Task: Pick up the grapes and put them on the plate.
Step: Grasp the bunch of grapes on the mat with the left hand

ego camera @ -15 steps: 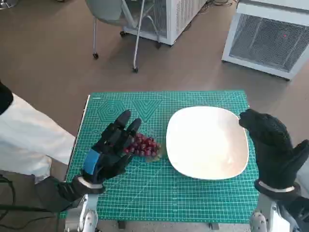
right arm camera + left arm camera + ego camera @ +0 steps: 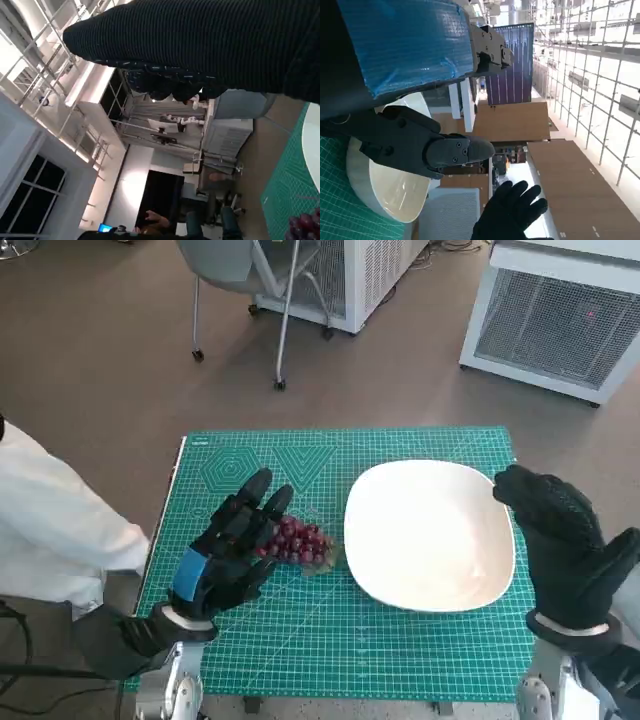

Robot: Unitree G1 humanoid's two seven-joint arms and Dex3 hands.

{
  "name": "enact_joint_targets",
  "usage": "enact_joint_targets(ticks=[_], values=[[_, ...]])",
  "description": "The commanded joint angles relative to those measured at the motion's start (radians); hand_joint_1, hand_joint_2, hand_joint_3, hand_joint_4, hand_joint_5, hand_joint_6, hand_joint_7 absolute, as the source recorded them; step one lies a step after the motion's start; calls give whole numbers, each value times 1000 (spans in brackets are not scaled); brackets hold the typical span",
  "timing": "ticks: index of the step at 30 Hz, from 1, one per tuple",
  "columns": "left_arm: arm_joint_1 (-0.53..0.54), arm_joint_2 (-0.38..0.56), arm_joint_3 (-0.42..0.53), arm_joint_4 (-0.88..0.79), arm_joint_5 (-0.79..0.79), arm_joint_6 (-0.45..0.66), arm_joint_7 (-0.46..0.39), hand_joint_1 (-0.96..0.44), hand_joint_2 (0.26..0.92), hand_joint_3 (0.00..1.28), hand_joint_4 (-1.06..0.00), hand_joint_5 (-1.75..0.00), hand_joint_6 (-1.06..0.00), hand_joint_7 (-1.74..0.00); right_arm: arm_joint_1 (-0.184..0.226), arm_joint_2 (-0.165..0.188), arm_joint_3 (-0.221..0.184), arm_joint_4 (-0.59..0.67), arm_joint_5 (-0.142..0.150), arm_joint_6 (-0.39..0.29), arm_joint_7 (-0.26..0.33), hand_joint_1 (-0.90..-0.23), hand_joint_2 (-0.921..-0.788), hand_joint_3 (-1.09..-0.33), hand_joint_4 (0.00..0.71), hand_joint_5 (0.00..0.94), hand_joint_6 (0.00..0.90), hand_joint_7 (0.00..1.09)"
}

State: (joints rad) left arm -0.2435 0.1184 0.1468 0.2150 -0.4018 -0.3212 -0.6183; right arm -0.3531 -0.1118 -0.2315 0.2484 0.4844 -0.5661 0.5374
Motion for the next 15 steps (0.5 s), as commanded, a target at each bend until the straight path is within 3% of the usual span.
enact_joint_targets(ticks=[1,15], values=[[0,9,-3,-5,1,1,-1,-492,921,338,-252,-2,-270,-24,5,-1,2,16,-8,2,8,-416,-921,-567,477,391,221,855],[9,5,-6,-16,12,-15,5,-486,921,337,-254,-2,-271,-24,11,0,0,15,-5,-5,10,-418,-921,-566,477,391,218,857]])
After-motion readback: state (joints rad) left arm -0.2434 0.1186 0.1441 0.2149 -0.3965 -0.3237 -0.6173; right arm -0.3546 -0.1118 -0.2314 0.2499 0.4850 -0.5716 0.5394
